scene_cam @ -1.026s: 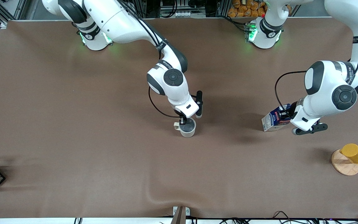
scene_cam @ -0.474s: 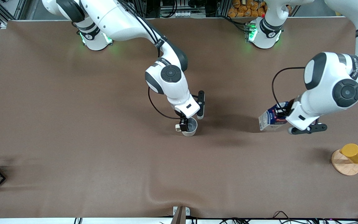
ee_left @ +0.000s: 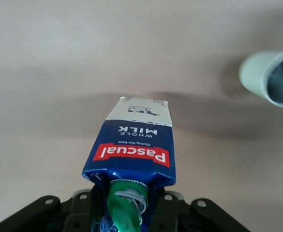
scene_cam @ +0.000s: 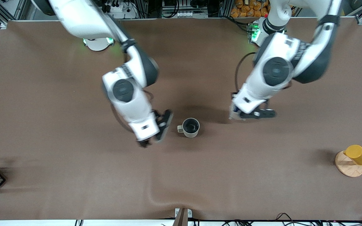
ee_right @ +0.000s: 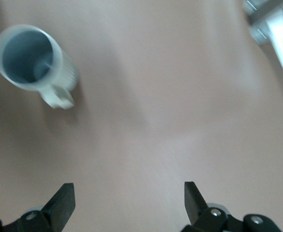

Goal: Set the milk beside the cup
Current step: 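Lift the carton toward the mug with the left gripper while the right gripper withdraws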

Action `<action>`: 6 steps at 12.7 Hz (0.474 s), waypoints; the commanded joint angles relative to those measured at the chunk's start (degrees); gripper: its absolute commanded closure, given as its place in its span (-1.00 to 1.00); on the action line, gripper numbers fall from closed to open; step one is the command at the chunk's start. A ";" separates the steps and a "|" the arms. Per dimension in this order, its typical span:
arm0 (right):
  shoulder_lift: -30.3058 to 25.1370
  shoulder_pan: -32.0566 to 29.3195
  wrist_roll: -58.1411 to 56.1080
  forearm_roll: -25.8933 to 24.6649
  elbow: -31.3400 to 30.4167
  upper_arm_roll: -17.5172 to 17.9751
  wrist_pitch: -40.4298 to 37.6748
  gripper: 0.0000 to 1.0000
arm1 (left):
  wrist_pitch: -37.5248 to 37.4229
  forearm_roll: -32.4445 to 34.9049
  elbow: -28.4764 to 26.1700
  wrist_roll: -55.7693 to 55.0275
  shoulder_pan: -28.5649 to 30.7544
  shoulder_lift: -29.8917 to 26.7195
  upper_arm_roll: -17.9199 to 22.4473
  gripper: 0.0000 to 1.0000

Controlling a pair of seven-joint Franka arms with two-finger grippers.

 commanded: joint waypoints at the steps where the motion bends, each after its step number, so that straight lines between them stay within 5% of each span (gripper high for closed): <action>1: -7.07 -7.13 -0.25 1.44 -8.23 1.26 -0.20 -1.00 | -1.19 -1.50 6.22 -4.84 -4.92 4.68 0.32 0.35; 6: -17.18 -15.57 0.46 1.53 -18.77 1.09 -0.37 -1.00 | -0.84 -1.42 14.39 -16.45 -12.85 13.11 0.32 0.36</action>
